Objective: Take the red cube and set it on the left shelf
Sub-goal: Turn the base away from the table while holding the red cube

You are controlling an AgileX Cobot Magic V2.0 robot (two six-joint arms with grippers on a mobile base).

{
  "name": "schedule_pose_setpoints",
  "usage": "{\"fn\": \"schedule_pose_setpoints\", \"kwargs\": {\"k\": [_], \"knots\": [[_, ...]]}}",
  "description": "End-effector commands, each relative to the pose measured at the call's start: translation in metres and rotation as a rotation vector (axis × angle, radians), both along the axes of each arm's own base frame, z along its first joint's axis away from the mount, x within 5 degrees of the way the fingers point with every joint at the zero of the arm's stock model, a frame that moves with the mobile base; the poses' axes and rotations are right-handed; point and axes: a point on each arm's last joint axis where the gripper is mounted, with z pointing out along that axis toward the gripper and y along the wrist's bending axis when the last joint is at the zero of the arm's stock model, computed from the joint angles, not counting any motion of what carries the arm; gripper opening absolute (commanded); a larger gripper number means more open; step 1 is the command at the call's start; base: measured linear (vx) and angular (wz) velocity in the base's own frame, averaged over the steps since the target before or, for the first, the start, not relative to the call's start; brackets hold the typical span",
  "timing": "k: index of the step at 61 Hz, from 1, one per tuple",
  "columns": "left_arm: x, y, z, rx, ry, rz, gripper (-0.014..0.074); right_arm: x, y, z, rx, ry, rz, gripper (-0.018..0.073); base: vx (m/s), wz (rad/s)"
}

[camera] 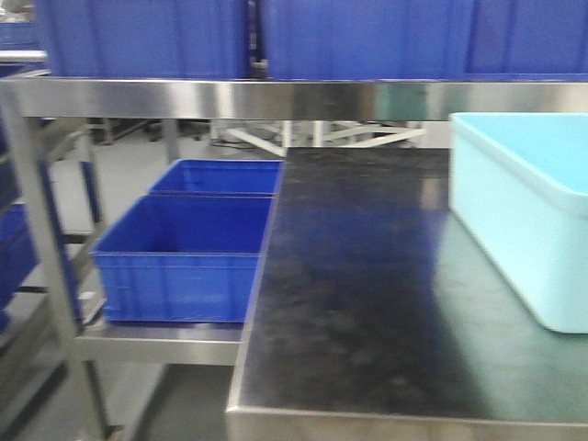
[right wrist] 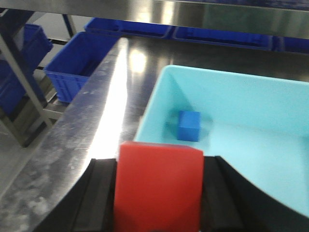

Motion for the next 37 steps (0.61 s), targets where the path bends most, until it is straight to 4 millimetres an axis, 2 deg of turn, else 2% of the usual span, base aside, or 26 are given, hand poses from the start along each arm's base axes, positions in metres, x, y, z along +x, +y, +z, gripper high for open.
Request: {"fn": "schedule_pose_setpoints", "kwargs": {"k": [1, 37], "knots": [[0.0010, 0.0004, -0.0004, -0.009, -0.053, 0.003, 0.0106, 0.0030, 0.0010, 0.0159, 0.019, -0.110, 0.004, 0.0057, -0.09, 0.52], [0.0010, 0.0004, -0.0004, -0.009, -0.053, 0.003, 0.0106, 0.0030, 0.0010, 0.0159, 0.019, -0.110, 0.004, 0.0057, -0.10, 0.43]]}}
